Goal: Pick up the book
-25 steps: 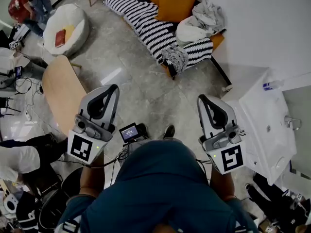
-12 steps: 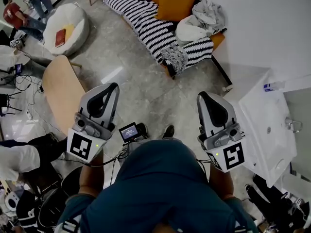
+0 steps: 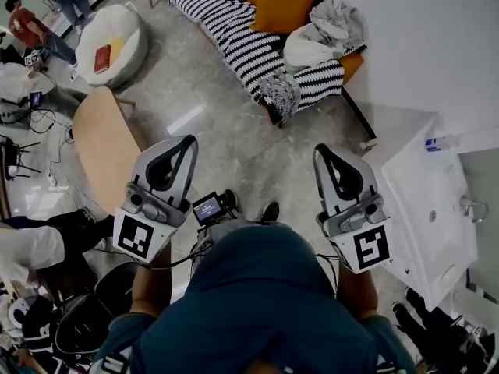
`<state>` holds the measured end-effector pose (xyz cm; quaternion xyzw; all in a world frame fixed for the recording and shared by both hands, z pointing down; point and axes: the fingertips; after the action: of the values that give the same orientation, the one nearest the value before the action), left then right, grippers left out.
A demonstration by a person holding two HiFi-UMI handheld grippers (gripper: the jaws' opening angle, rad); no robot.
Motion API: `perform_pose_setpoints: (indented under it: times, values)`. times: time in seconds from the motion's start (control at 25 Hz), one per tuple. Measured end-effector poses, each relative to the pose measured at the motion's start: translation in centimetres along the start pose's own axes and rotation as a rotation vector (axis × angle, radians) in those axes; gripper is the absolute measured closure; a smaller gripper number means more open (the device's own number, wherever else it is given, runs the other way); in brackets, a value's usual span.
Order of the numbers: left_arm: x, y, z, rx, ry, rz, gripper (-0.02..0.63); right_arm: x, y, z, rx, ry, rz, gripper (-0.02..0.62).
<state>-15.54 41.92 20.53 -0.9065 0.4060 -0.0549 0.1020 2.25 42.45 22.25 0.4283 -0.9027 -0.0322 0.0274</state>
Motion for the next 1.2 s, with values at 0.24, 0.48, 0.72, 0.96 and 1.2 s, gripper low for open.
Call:
perform_pose_setpoints:
  times: [0.24, 0.48, 0.72, 0.96, 1.2]
  values:
    - [0.3, 2.4, -0.6, -0.014, 0.004, -0.006, 0.604, 1.9, -0.3, -0.3, 0.013, 0.035, -0.016, 0.581]
    - [1.1, 6.6, -1.7, -0.032, -0.019, -0.040, 0.604, 6.0, 0.3, 0.5, -0.050, 0.021, -0.032, 0.581]
    - [0.9, 12.7, -3.0, -0.037, -0.045, -0.077, 0.604, 10.9, 1.3, 1.7, -0.074, 0.028, -0.092, 0.581]
    - [1.0, 16.4, -4.0, -0.049, -0.066, -0.107, 0.604, 14.1, 1.9, 2.1, -0.086, 0.038, -0.136, 0.581]
    - [3.0, 17.2, -4.6, -0.062, -0.054, -0.126, 0.604, 15.7, 0.5, 2.0, -0.087, 0.046, -0.137, 0.581]
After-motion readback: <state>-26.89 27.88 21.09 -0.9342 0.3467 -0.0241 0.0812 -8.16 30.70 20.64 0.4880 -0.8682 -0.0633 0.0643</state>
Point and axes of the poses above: the fingertips, and each gripper's own axes: x forward along the fingers, y to its left, z out of its top, and after that the axes turned 7 degrees about y, right-handed
